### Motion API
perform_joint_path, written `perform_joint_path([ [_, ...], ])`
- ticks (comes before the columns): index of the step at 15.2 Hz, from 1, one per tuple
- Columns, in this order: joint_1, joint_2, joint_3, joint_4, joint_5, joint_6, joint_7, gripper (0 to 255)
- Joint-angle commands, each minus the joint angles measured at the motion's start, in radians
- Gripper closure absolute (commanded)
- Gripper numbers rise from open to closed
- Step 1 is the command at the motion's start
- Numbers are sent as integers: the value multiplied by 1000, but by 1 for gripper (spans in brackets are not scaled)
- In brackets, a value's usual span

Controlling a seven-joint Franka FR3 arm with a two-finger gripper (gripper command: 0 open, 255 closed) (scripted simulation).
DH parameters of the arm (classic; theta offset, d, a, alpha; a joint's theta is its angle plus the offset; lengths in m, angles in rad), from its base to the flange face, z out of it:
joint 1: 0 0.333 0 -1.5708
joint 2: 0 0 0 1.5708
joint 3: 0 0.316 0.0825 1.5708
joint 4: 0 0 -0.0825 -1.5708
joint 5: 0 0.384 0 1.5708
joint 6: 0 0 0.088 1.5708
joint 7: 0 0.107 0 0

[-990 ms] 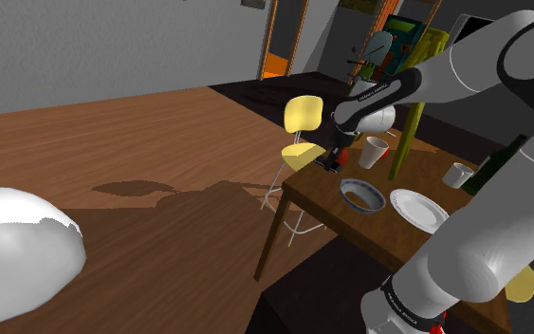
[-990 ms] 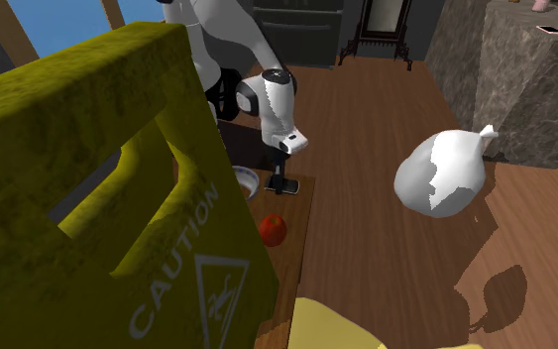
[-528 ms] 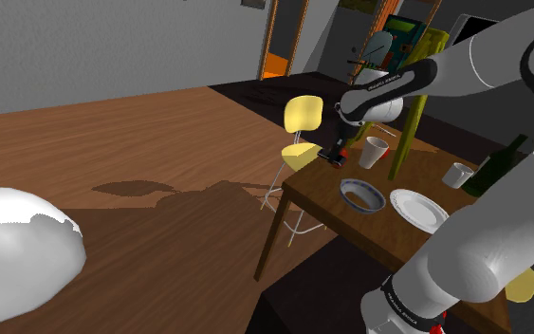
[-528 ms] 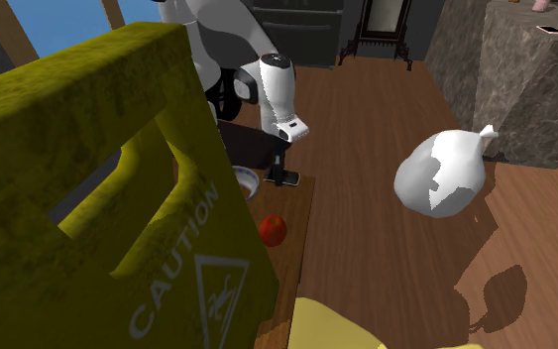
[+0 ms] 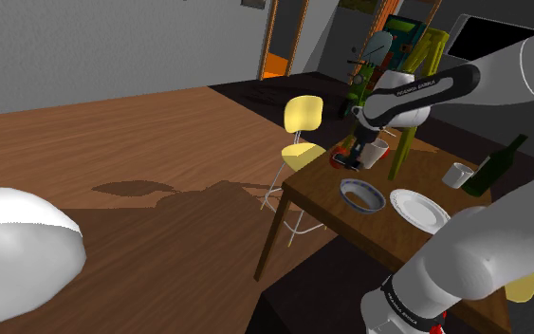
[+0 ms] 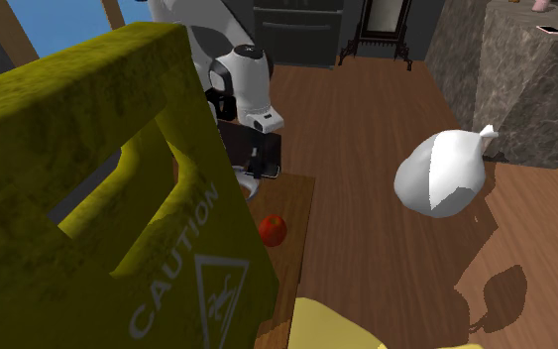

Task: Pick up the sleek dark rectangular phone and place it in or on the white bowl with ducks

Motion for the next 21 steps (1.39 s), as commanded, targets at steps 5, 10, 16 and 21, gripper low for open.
perform_joint_path([
  [5,-124,-227,-21,-168,-134,-49,-29,255],
  [10,-159,-240,-47,-233,-171,4,-47,255],
  [16,-148,-158,-80,-266,-175,119,-52,255],
  [21,-134,-87,-106,-285,-168,207,-61,255],
])
